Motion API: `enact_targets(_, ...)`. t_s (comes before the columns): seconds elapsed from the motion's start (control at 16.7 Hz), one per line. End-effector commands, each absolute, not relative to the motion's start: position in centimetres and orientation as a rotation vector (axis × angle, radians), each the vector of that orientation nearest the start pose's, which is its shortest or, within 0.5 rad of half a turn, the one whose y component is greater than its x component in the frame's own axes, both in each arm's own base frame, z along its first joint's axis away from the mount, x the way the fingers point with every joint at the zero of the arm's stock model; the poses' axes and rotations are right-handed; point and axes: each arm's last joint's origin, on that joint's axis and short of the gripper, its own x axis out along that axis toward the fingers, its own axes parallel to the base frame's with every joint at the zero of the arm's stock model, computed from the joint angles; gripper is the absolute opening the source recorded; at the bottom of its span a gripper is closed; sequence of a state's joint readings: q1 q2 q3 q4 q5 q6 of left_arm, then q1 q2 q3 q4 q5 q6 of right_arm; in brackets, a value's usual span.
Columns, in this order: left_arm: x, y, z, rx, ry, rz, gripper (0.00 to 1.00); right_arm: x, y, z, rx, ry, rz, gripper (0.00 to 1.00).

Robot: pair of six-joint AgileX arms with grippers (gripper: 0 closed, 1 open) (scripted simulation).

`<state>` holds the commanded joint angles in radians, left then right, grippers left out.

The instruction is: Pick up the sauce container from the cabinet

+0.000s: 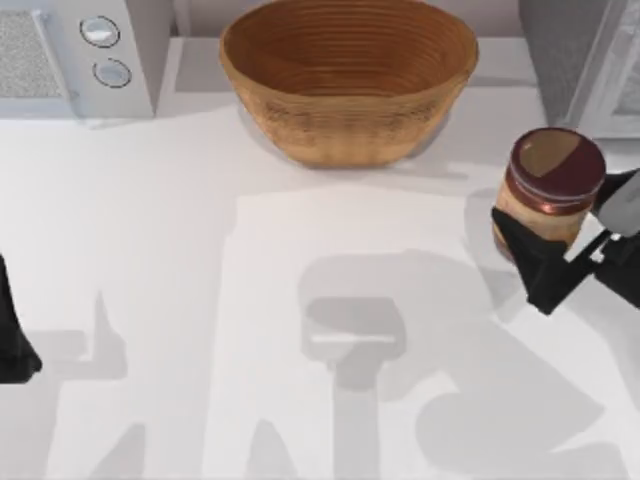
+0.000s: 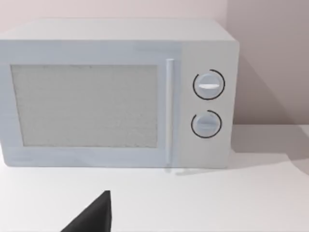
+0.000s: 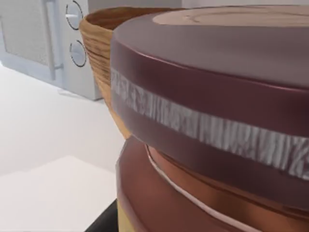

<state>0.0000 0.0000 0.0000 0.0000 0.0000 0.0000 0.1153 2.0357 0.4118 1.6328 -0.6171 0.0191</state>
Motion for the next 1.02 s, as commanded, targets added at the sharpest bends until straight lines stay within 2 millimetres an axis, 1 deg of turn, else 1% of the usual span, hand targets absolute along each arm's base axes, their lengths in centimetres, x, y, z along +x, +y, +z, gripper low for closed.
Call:
enact_targets(0.36,10.6,-0.1,16.0,0.000,0.000,0.000,1.00,27.9,5.1,8.4,0.004,0.006,0.757,0.00)
enact_targets(0.48,10.6,-0.1,16.0,0.000,0.000,0.000,1.00,28.2,5.3,8.3,0.003,0.004,0.757,0.00)
enact_targets(0.6,10.6,-0.1,16.0,0.000,0.000,0.000,1.00,29.2,6.1,7.8,0.002,0.003,0.757,0.00)
enact_targets(0.84,10.6,-0.1,16.0,0.000,0.000,0.000,1.00,31.4,8.4,6.4,0.001,0.002,0.760,0.00)
enact_targets(1.02,10.6,-0.1,16.0,0.000,0.000,0.000,1.00,32.2,9.4,5.8,0.000,0.000,0.763,0.00)
